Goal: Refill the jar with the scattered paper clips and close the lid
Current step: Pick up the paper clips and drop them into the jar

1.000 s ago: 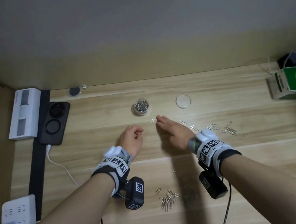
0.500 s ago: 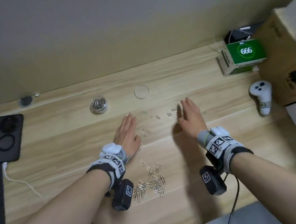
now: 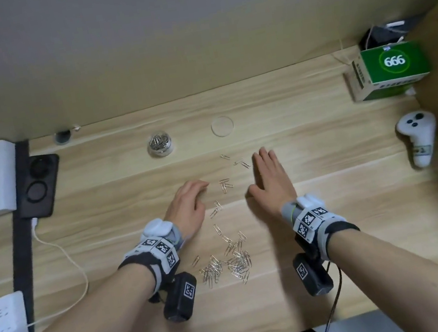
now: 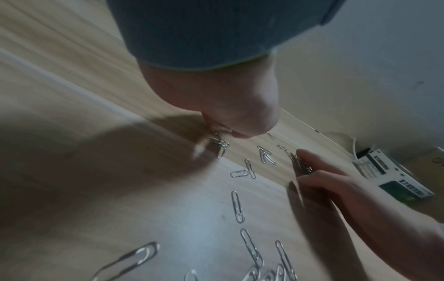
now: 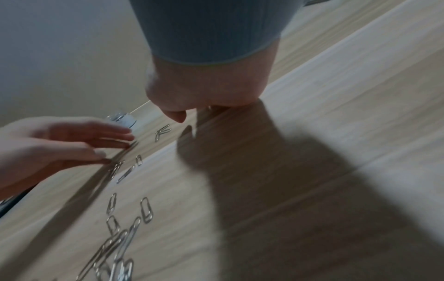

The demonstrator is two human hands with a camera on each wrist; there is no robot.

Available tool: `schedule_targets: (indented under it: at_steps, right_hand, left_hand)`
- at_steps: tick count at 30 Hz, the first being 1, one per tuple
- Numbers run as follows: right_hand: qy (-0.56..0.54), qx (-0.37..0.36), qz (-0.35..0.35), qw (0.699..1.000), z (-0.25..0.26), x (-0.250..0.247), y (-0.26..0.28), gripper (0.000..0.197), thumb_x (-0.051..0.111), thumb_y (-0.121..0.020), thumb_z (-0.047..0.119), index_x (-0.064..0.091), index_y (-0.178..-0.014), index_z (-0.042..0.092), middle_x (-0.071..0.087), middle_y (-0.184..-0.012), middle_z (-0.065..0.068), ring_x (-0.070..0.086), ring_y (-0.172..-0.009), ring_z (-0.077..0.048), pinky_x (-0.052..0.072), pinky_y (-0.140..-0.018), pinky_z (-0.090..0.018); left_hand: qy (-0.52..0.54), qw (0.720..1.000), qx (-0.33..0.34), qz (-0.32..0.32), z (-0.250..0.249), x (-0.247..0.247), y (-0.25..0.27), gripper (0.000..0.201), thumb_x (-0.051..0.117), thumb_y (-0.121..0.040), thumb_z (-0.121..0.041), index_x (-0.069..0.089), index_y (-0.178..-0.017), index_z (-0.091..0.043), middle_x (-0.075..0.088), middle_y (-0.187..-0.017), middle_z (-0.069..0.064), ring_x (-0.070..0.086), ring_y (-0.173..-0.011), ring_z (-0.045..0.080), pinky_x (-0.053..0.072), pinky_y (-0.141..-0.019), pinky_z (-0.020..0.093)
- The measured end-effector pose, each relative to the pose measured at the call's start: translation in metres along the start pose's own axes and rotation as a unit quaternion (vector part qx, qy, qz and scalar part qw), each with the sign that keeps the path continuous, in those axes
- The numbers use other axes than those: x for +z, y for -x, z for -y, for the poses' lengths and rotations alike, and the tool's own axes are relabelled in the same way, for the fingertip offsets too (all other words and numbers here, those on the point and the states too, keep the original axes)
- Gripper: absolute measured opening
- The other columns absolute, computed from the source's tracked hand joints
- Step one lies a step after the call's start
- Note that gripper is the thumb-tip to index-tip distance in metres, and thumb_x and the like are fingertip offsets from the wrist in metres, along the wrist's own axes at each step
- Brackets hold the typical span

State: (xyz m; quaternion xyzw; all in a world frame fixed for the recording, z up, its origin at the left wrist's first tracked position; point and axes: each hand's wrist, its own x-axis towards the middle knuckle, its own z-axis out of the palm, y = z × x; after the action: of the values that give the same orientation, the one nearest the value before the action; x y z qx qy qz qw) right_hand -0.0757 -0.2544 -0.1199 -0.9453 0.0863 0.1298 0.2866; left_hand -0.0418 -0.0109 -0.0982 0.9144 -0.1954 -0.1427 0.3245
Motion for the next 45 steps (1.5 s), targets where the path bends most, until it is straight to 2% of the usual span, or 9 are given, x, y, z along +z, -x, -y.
schedule_targets:
  at_steps: [4, 9, 15, 20, 27, 30, 34, 39, 45]
  right_hand:
    - [-0.082, -0.074, 0.037, 0.993, 0.005, 0.002, 0.016, 0.078, 0.052, -0.084, 0.021, 0.02, -0.156, 0.019, 0.016, -0.164, 0.0, 0.009, -0.152, -0.016, 0.014, -0.124, -0.036]
    - [-0.189, -0.04, 0.022, 0.981, -0.018, -0.012, 0.038, 0.077, 0.046, -0.08, 0.019, 0.023, -0.152, 0.03, 0.049, -0.149, 0.007, 0.046, -0.135, -0.015, 0.035, -0.114, -0.032]
    - [-0.192, 0.022, -0.021, 0.981, -0.058, -0.036, 0.036, 0.081, 0.047, -0.076, 0.023, 0.024, -0.154, 0.022, 0.039, -0.155, 0.001, 0.037, -0.142, -0.015, 0.024, -0.114, -0.023]
    - [-0.159, 0.009, -0.004, 0.987, -0.032, -0.029, 0.014, 0.083, 0.05, -0.076, 0.026, 0.024, -0.154, 0.017, 0.029, -0.16, -0.004, 0.024, -0.148, -0.019, 0.018, -0.118, -0.025]
    - [-0.043, -0.084, 0.037, 0.995, 0.021, 0.01, -0.004, 0.084, 0.047, -0.079, 0.035, 0.019, -0.155, 0.013, 0.014, -0.165, -0.006, 0.006, -0.153, -0.022, 0.007, -0.123, -0.032]
    - [0.02, -0.108, 0.037, 0.993, 0.036, 0.035, 0.016, 0.085, 0.046, -0.081, 0.039, 0.015, -0.156, 0.014, 0.007, -0.166, -0.006, 0.002, -0.153, -0.021, 0.007, -0.124, -0.038]
    - [0.043, -0.131, 0.049, 0.989, 0.048, 0.061, 0.053, 0.085, 0.049, -0.083, 0.038, 0.011, -0.157, 0.017, 0.002, -0.166, -0.003, -0.002, -0.153, -0.018, 0.002, -0.124, -0.034]
    - [-0.017, -0.168, 0.096, 0.981, 0.054, 0.069, 0.084, 0.082, 0.049, -0.079, 0.03, 0.021, -0.155, 0.015, 0.013, -0.165, -0.003, 0.007, -0.152, -0.017, 0.009, -0.124, -0.036]
    - [-0.081, -0.091, 0.06, 0.991, 0.032, 0.049, 0.124, 0.067, 0.05, -0.082, 0.026, 0.041, -0.147, 0.012, 0.042, -0.153, -0.008, 0.036, -0.141, -0.023, 0.021, -0.116, -0.024]
  left_hand:
    - [-0.017, 0.999, -0.032, -0.003, -0.002, 0.003, -0.017, 0.059, 0.047, -0.083, 0.002, 0.043, -0.14, -0.012, 0.041, -0.146, 0.004, 0.034, -0.135, 0.02, 0.023, -0.116, 0.029]
    - [-0.029, 0.999, -0.011, 0.025, -0.022, 0.027, -0.058, 0.07, 0.044, -0.085, 0.0, 0.022, -0.151, -0.01, 0.019, -0.159, 0.007, 0.015, -0.147, 0.021, 0.011, -0.12, 0.029]
    - [-0.069, 0.992, 0.072, 0.079, -0.035, 0.053, -0.067, 0.071, 0.042, -0.082, 0.007, 0.023, -0.149, -0.004, 0.02, -0.158, 0.012, 0.016, -0.148, 0.025, 0.011, -0.121, 0.031]
    - [-0.073, 0.985, 0.113, 0.11, -0.026, 0.043, -0.023, 0.065, 0.04, -0.085, 0.007, 0.032, -0.147, -0.009, 0.03, -0.155, 0.006, 0.024, -0.145, 0.018, 0.013, -0.119, 0.025]
    - [-0.023, 1.0, -0.004, 0.015, 0.009, 0.0, 0.039, 0.061, 0.044, -0.086, 0.004, 0.041, -0.144, -0.015, 0.044, -0.147, 0.002, 0.037, -0.138, 0.017, 0.016, -0.114, 0.018]
    - [-0.023, 1.0, -0.011, 0.004, 0.036, -0.012, 0.065, 0.061, 0.045, -0.083, 0.005, 0.044, -0.141, -0.014, 0.047, -0.145, 0.004, 0.042, -0.134, 0.021, 0.025, -0.115, 0.025]
    - [-0.02, 0.998, -0.051, 0.005, 0.049, -0.015, 0.094, 0.064, 0.045, -0.084, 0.004, 0.036, -0.146, -0.012, 0.037, -0.152, 0.005, 0.032, -0.141, 0.02, 0.016, -0.115, 0.021]
    - [0.009, 0.994, -0.102, -0.026, 0.044, -0.009, 0.088, 0.068, 0.042, -0.085, 0.002, 0.024, -0.15, -0.01, 0.023, -0.158, 0.006, 0.018, -0.147, 0.019, 0.01, -0.118, 0.024]
    - [-0.014, 0.999, -0.032, 0.017, 0.02, 0.013, 0.054, 0.073, 0.044, -0.083, 0.002, 0.017, -0.151, -0.008, 0.017, -0.159, 0.009, 0.011, -0.148, 0.021, 0.008, -0.12, 0.029]
